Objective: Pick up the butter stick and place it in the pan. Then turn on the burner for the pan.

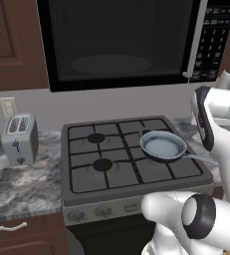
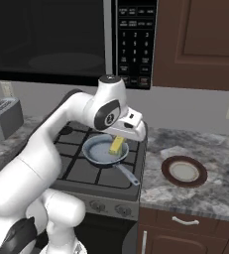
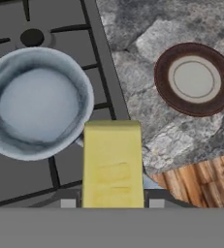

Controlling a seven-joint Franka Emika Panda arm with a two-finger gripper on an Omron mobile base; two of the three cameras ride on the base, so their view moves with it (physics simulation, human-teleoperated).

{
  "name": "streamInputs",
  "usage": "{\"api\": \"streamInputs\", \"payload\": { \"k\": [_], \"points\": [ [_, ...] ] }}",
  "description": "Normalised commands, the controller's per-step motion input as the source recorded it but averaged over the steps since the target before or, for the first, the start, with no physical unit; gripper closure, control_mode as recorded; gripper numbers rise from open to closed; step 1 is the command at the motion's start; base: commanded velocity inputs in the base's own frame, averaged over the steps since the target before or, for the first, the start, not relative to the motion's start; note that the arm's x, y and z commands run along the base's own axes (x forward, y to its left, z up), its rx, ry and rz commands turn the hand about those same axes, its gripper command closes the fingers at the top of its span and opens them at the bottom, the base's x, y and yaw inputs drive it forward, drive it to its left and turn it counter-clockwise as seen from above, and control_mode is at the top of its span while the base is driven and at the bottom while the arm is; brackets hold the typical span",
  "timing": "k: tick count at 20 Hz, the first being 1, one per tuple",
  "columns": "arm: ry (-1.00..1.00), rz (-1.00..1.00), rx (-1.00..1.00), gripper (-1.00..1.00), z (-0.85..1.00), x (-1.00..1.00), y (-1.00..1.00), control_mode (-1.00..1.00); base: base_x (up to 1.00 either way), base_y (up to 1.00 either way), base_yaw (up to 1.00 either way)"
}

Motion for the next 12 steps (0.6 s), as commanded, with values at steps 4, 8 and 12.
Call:
{"api": "streamInputs", "payload": {
  "k": [4, 8, 12],
  "points": [
    [0.02, 0.00, 0.00, 1.00, 0.01, 0.00, 0.84, -1.00, 0.00, 0.00, 0.00],
    [0.00, 0.01, 0.02, 1.00, 0.00, 0.11, 0.33, -1.00, 0.00, 0.00, 0.00],
    [0.00, 0.02, 0.05, 1.00, -0.17, 0.43, 0.22, -1.00, 0.00, 0.00, 0.00]
  ]
}}
